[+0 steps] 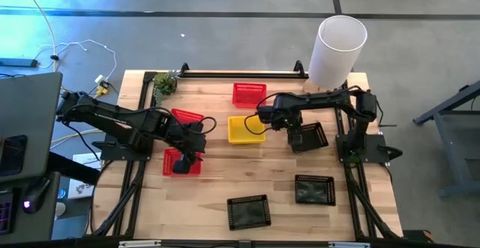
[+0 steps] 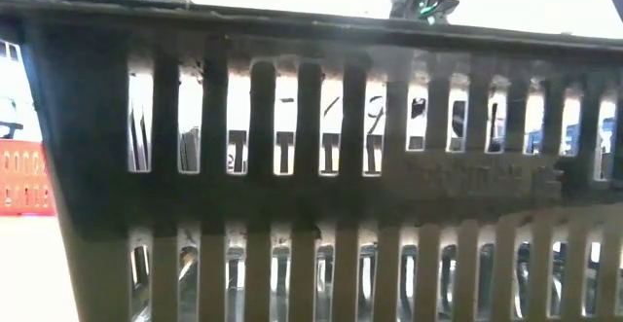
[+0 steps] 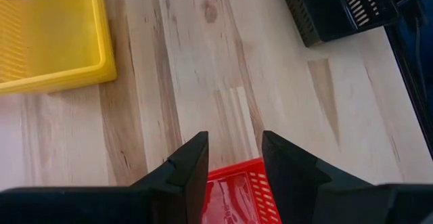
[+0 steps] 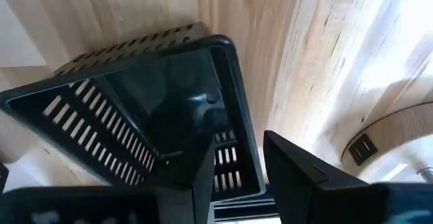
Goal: Stack baskets by color
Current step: Stack the top black bin on the bottom right black bin
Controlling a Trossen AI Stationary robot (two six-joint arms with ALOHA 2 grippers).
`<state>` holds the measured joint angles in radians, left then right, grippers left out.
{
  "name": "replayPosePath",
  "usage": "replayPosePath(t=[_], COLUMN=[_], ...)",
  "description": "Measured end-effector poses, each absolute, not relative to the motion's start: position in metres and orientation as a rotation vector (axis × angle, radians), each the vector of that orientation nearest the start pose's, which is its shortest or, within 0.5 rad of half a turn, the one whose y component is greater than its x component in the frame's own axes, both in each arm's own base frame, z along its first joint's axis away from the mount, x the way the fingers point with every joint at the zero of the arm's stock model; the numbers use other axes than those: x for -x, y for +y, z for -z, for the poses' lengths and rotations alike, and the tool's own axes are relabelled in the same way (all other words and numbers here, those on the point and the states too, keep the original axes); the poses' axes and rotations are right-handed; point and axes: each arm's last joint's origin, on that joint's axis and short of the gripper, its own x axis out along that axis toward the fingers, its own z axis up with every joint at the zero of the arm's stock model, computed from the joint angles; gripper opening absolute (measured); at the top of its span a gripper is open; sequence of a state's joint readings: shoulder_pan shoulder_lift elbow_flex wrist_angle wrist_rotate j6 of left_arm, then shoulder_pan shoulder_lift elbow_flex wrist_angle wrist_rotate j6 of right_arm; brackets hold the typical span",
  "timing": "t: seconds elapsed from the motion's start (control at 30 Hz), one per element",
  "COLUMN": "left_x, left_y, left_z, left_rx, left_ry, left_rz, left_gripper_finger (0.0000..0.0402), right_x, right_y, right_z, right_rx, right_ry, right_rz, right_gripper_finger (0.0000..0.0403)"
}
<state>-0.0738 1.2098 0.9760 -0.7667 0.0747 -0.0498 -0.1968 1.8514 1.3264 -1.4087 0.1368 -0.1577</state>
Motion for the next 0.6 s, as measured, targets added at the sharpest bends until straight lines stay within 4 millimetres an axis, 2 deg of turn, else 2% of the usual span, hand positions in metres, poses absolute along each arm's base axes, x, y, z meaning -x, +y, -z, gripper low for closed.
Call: replayPosePath(t=[0.43, 0.5, 0.6], left_x=[-0.231, -0.231, -0.231], left_y=[-0.019, -0.019, -0.019], left_z=[-0.271, -0.271, -0.271], left_rx=[0.088, 0.088, 0.088], left_ry=[1.001, 1.003, 1.002], left_rz=[0.073, 0.073, 0.073], left_gripper_finger=[0.0124, 0.0124, 0.0124], right_x=[-0.274, -0.268, -0.247], right_y=[-0.076, -0.077, -0.075], right_z=[-0.239, -0.237, -0.228], right_rx=[-0.001, -0.011, -0.027], right_ry=[1.763, 1.705, 1.679], right_rz=[0.148, 0.165, 0.175], right_gripper_finger=[0.0114, 0.0114, 0.0114])
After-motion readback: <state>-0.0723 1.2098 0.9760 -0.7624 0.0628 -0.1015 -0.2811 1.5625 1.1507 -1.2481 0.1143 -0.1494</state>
